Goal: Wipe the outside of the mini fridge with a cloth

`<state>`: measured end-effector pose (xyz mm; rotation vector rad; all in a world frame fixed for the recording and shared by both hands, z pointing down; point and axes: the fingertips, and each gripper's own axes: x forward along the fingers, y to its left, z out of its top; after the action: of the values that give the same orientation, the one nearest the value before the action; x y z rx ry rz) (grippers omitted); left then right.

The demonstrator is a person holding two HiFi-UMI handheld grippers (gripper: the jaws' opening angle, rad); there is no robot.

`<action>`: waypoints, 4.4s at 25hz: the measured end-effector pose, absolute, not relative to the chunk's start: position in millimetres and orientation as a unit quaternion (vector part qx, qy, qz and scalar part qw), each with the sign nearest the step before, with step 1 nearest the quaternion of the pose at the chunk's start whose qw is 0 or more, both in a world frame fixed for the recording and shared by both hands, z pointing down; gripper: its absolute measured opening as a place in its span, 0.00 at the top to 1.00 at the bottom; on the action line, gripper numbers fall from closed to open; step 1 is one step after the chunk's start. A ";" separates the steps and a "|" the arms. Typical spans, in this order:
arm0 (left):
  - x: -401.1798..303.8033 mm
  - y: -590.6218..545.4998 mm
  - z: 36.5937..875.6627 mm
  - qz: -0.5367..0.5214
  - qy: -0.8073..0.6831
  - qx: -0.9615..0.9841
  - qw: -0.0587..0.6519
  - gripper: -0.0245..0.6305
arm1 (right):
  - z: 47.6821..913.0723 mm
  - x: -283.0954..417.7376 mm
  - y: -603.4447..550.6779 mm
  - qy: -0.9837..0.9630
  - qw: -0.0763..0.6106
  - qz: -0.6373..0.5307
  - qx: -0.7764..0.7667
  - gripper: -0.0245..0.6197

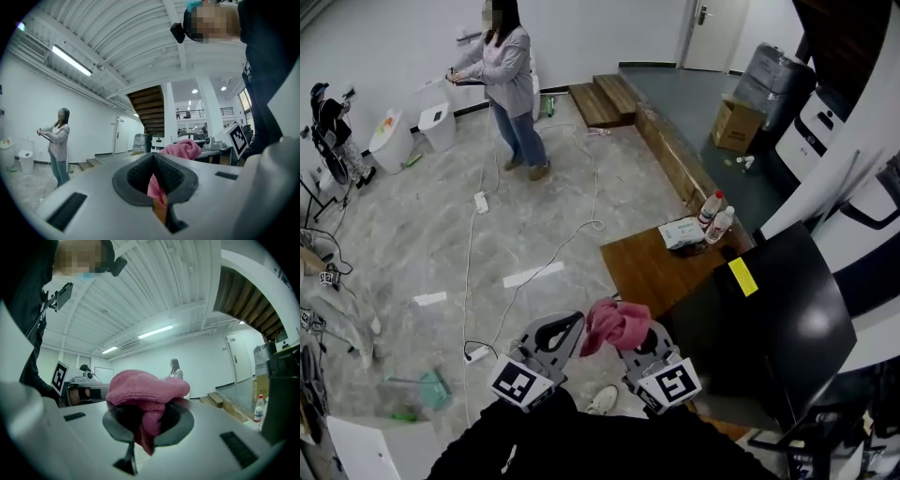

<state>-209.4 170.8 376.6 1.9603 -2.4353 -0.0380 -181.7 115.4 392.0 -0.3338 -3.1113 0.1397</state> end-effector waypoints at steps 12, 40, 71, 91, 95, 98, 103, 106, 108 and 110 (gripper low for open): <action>-354.3 140.8 390.4 -0.030 -0.724 0.689 0.030 0.95 | 414.0 -315.2 93.2 -0.996 0.045 0.068 -0.039 0.89; -478.1 -54.2 389.5 -0.009 -0.525 0.851 0.023 0.95 | 414.6 -431.5 -86.1 -0.969 -0.013 0.089 0.230 0.89; -352.5 -332.1 369.0 -0.022 -0.192 0.981 -0.012 0.95 | 397.9 -258.2 -333.8 -0.698 -0.257 0.186 0.643 0.89; -291.1 -392.5 379.2 -0.027 -0.071 0.997 -0.025 0.95 | 458.1 -140.0 -376.0 -0.392 -0.591 0.284 0.645 0.88; -282.0 -397.7 390.3 -0.016 -0.065 0.997 -0.023 0.95 | 479.2 -135.0 -382.6 -0.368 -0.624 0.300 0.621 0.88; -271.8 -399.5 405.4 -0.003 -0.054 0.998 -0.023 0.95 | 502.4 -133.0 -382.2 -0.354 -0.623 0.311 0.624 0.88; -253.8 -403.2 453.8 0.036 -0.039 0.999 -0.003 0.95 | 544.3 -131.2 -381.1 -0.341 -0.615 0.323 0.633 0.88; -245.9 -404.9 486.5 0.061 -0.033 0.997 0.019 0.95 | 575.1 -129.1 -383.7 -0.342 -0.610 0.326 0.637 0.88; -240.9 -404.8 509.6 0.080 -0.028 0.996 0.030 0.95 | 602.4 -129.4 -384.3 -0.334 -0.595 0.340 0.648 0.88; -234.1 -404.5 534.3 0.101 -0.026 0.994 0.044 0.95 | 631.8 -128.4 -384.1 -0.325 -0.580 0.351 0.659 0.88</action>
<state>-234.1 -404.5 534.3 3.0376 -0.0784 0.3077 -128.4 -384.1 631.8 -1.5412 0.7594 -0.8213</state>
